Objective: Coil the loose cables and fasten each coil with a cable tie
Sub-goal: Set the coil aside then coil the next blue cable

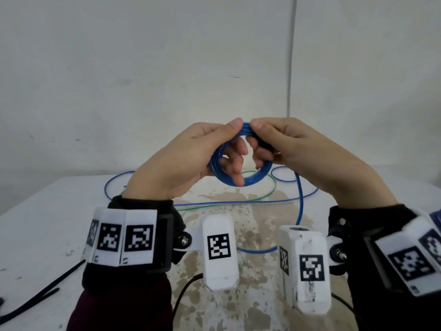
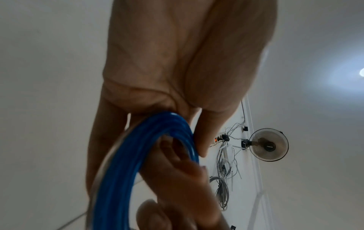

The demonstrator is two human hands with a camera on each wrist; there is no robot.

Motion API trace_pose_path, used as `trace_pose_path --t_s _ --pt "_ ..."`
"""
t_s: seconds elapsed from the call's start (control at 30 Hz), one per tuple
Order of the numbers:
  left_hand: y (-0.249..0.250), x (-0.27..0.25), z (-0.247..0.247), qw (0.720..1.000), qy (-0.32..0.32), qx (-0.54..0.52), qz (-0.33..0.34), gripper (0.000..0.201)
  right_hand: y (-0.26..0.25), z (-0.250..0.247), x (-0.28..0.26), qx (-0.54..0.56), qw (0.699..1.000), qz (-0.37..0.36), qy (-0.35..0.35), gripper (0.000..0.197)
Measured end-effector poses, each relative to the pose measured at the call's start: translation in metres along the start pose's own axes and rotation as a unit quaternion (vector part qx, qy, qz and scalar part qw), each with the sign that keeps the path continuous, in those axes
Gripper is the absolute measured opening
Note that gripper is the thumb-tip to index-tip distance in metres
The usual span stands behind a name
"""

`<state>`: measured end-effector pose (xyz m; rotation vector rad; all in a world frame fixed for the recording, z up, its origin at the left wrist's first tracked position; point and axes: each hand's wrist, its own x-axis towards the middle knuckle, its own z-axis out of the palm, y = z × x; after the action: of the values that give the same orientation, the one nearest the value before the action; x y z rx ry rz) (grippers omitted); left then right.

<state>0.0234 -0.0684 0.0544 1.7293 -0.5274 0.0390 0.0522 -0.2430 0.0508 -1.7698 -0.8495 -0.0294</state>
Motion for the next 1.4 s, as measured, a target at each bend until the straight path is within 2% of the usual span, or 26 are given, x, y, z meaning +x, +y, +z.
trace_pose_path --t_s 0.07,0.2,0.4,0.5,0.63,0.87,0.93,1.03,1.1,1.2,1.27,1.4 --pt "0.0 0.0 0.001 1.0 0.009 -0.009 0.013 0.038 -0.001 0.002 0.0 0.017 1.0 0.01 0.008 0.035" --pt "0.002 0.005 0.008 0.994 0.073 -0.04 0.075 0.037 -0.003 0.003 0.002 0.098 0.992 0.008 0.078 0.037" --pt "0.002 0.01 0.014 0.975 0.14 -0.128 0.115 0.04 -0.002 0.005 0.004 0.189 0.981 0.009 0.045 0.043" --pt "0.004 0.01 0.013 0.98 0.098 -0.143 0.096 0.041 -0.001 0.004 0.006 0.185 0.981 -0.007 0.055 0.039" --pt "0.007 0.005 0.009 0.996 0.025 -0.076 0.033 0.041 0.0 0.001 0.004 0.139 0.989 -0.002 0.043 0.038" --pt "-0.005 0.011 0.007 0.994 0.067 -0.067 0.05 0.037 0.003 0.001 0.006 0.11 0.99 0.029 0.077 0.037" --pt "-0.009 0.012 0.002 0.995 0.049 -0.082 0.026 0.038 0.006 0.0 0.006 0.098 0.992 0.045 0.059 0.037" --pt "-0.014 0.012 0.001 0.996 -0.017 -0.082 -0.03 0.034 0.01 0.003 0.007 0.062 0.996 0.049 0.044 0.035" --pt "-0.019 0.014 0.004 0.996 -0.016 -0.081 -0.024 0.032 0.013 0.007 0.01 0.03 0.997 0.052 0.057 0.036" --pt "-0.023 0.018 0.003 0.994 0.035 -0.105 0.013 0.033 0.012 0.008 0.011 0.059 0.991 0.072 0.093 0.039" --pt "-0.023 0.019 0.0 0.991 0.053 -0.122 0.028 0.033 0.012 0.005 0.012 0.091 0.989 0.073 0.092 0.04" --pt "-0.018 0.015 -0.001 0.993 0.01 -0.118 0.001 0.037 0.012 0.006 0.011 0.114 0.99 0.057 0.053 0.037"
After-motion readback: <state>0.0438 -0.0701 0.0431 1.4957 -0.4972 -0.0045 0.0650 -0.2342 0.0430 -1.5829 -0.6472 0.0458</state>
